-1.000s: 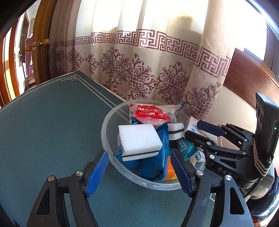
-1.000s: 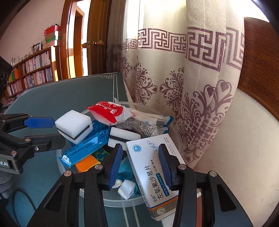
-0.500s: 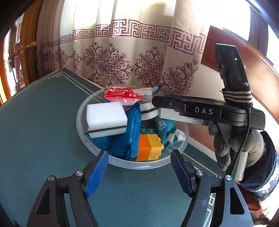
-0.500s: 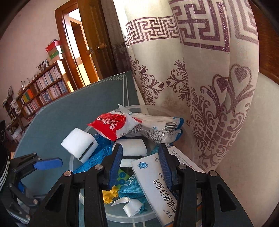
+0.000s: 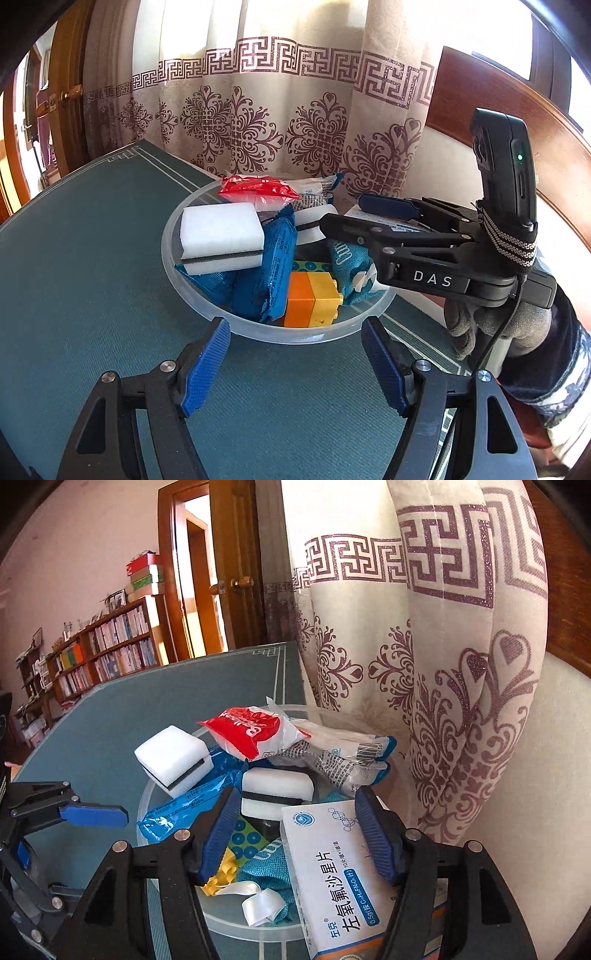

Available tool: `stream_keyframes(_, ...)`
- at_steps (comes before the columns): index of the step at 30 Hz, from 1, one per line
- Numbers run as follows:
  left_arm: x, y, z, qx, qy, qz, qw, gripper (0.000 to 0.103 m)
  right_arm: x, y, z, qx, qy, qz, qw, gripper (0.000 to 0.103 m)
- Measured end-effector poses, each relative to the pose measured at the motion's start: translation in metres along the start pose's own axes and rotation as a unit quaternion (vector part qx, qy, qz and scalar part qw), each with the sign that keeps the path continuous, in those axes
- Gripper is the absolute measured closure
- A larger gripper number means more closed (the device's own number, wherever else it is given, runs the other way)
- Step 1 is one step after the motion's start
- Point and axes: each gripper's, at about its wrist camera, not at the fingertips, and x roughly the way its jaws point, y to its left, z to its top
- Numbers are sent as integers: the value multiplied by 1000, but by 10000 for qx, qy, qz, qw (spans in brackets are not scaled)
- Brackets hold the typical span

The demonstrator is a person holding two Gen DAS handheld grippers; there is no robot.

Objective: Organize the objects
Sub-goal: 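Lower the medicine box into the bowl and adjust it with the right tool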

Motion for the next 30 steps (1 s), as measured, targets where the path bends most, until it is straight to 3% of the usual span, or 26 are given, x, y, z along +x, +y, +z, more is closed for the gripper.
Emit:
stream_keyframes(5,-4,-1,0,-29,-48,16,10000,26,-3,-3,-6,-78,-44,-235,9997,37)
stream_keyframes(8,-6,-1,0,-35,-66,13,10000,26,-2,-9,-9,31,-76,-292,9995,24)
stream_keyframes(11,-6,0,0,-63,-71,11,10000,26,-1,-10,-8,81,-48,-414,9991,24)
stream_keyframes(14,-7,3,-1,-101,-73,18,9999,26,11,-7,-12,29,318,-303,9990,38)
stream_keyframes(15,-8,4,-1,-117,-74,23,9999,26,12,-4,-12,-32,324,-351,9989,39)
stream_keyframes(26,-12,22,-6,-358,-142,86,9992,26,-6,17,9,14,-17,-821,9966,69)
stream_keyframes(30,-15,29,-5,-439,-171,158,9988,26,-10,30,23,20,-158,-796,9967,72)
